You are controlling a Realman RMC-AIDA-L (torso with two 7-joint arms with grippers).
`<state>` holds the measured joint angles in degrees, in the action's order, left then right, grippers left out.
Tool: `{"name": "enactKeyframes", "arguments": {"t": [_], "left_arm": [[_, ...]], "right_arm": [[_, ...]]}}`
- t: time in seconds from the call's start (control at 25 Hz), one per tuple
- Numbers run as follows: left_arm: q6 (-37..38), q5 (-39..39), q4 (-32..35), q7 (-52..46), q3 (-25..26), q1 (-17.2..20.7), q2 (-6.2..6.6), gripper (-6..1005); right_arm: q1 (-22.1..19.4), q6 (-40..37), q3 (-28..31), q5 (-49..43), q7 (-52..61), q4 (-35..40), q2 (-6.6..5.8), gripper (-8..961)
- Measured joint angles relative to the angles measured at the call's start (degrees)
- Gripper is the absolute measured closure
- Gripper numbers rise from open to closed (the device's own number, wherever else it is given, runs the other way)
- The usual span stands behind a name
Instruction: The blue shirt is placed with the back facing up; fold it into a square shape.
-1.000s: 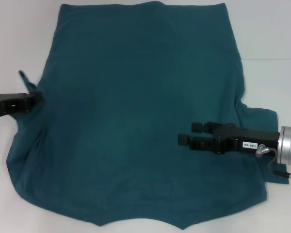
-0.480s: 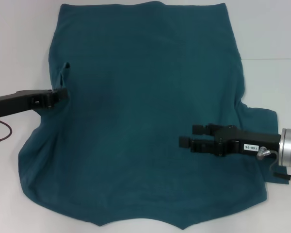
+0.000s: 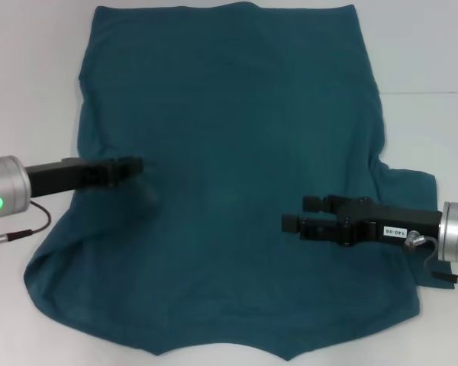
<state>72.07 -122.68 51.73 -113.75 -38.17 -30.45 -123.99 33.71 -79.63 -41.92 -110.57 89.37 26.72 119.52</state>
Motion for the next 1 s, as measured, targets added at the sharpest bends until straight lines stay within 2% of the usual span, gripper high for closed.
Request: {"name": "enactKeyframes", "arguments": {"t": [0.32, 0.44, 0.64, 0.84, 1.0], "left_arm": [[-3.01, 0.08, -0.32, 2.32, -1.16, 0.99, -0.02, 821], [-4.84, 0.08, -0.30, 3.44, -1.12, 1.92, -0.02, 556], [-5.42, 0.14, -0.33, 4.21, -1.06, 2.86, -0.06, 348], [-2.01, 3.14, -0.44, 5.14, -1.10, 3.10, -0.18, 232], [3.76, 8.12, -1.85, 9.92, -1.35, 2.90, -0.20, 231]], "right_arm": [[-0.15, 0.01, 0.00, 0.10, 0.02, -0.01, 0.00, 76], [-0.16, 0.18, 0.00, 0.11, 0.28, 0.00, -0.09, 77], [-0.15, 0.18, 0.00, 0.11, 0.49, 0.08, -0.09, 77], [0.07, 0.09, 0.26, 0.17, 0.56, 0.18, -0.13, 77], [-0.03, -0.02, 0.45, 0.23, 2.93, 0.27, -0.32, 77]]}}
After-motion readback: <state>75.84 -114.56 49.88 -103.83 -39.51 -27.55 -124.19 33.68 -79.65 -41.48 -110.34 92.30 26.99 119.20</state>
